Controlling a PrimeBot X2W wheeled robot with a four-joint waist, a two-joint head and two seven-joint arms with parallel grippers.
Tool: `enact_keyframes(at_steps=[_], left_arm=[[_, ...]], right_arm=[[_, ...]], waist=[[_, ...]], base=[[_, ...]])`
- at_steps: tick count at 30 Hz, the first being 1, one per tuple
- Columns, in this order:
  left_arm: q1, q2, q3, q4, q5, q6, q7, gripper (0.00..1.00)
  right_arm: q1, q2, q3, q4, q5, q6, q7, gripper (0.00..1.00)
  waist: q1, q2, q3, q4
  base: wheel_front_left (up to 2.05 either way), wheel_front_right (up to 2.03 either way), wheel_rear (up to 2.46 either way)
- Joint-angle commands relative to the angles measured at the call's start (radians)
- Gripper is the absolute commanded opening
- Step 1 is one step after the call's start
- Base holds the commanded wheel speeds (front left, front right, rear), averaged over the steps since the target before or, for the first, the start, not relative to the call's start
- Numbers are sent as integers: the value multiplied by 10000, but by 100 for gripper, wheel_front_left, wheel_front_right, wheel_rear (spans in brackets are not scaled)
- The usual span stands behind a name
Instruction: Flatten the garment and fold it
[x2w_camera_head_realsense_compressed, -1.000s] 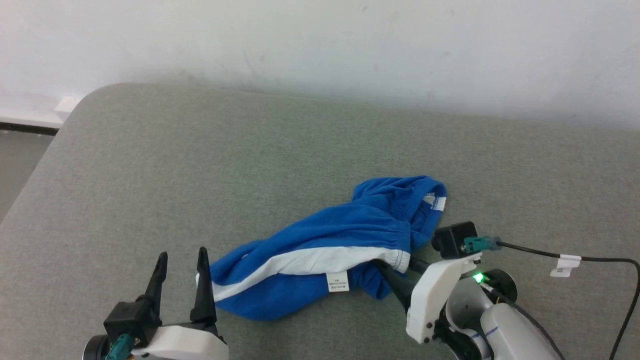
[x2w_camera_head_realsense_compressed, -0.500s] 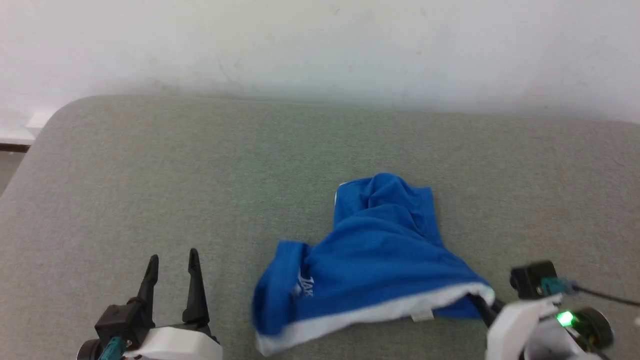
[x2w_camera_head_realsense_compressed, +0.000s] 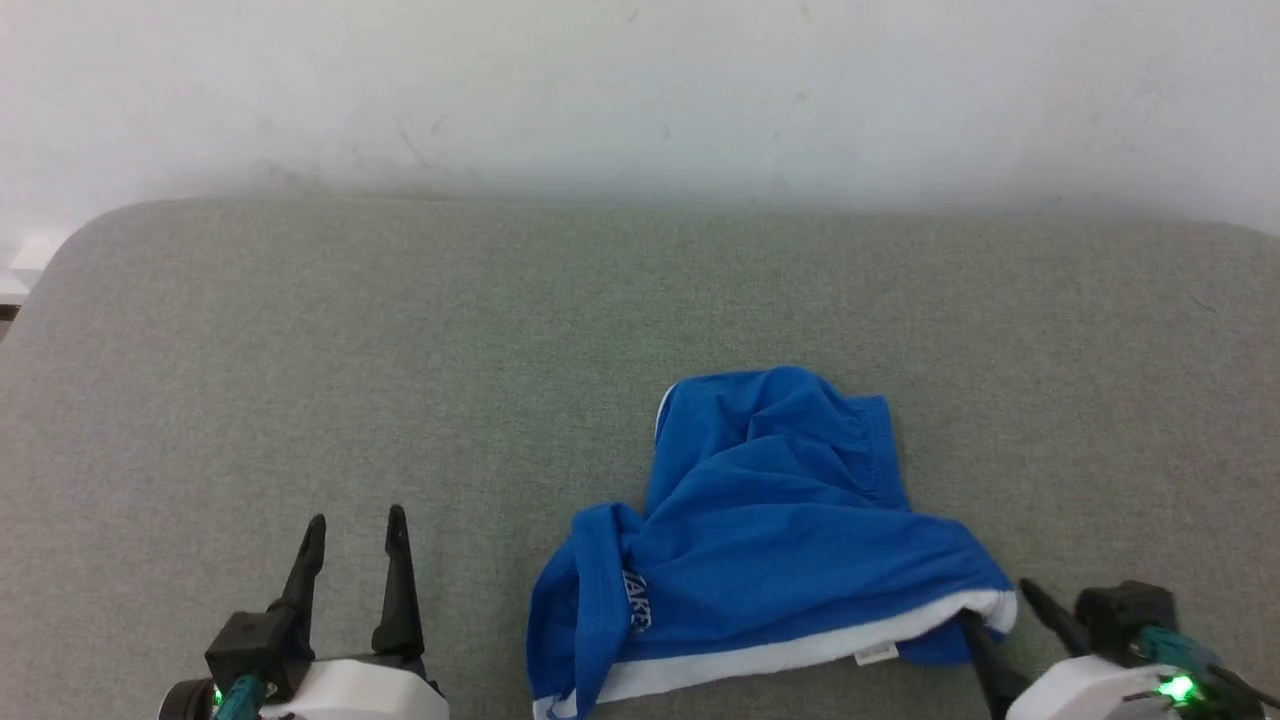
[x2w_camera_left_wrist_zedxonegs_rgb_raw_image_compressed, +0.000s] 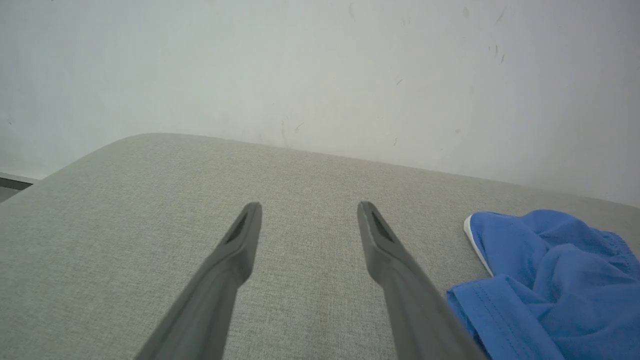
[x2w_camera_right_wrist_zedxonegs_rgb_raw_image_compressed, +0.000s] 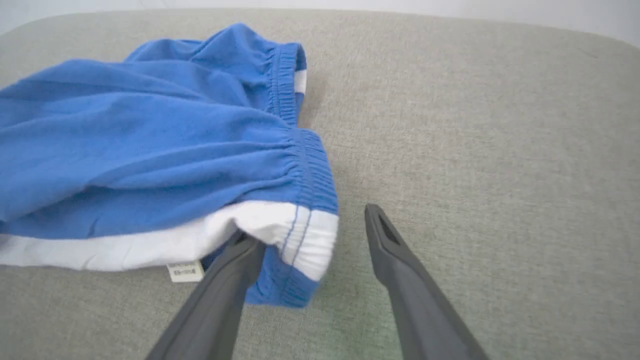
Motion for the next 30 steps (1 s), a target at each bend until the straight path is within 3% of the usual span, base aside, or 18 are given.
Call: enact_keyframes(at_steps=[1,8,15,23,30], left_arm=[[64,40,42,65,116,-41,-47,100],[329,192,-90,-79,224,-18,243,100],[485,378,-561,-763,152,-257,1903,100],[773,816,-1806,-1659,-295,-1112,5994,100],[1176,1094,-2698,-2363,-668,-1513,8061,100]], right_arm=[[267,127,-224,-296,-168,-9,-550,100],[1016,579,-840,-1574,-896,-9,-1482,100],[1293,825,-1049,-2508,-1152,-9,-1546,100],[1460,898,-917,-3279,-1190,-9,-1241,100],[1362,902,-880,-3334,-967,-9,-1158,100]], waist=[[0,0,-145,28],[0,0,-528,-7],[0,0,-701,-113],[0,0,-718,-316],[0,0,-447,-576]], base=[[0,0,0],[0,0,0],[0,0,0],[0,0,0],[0,0,0]])
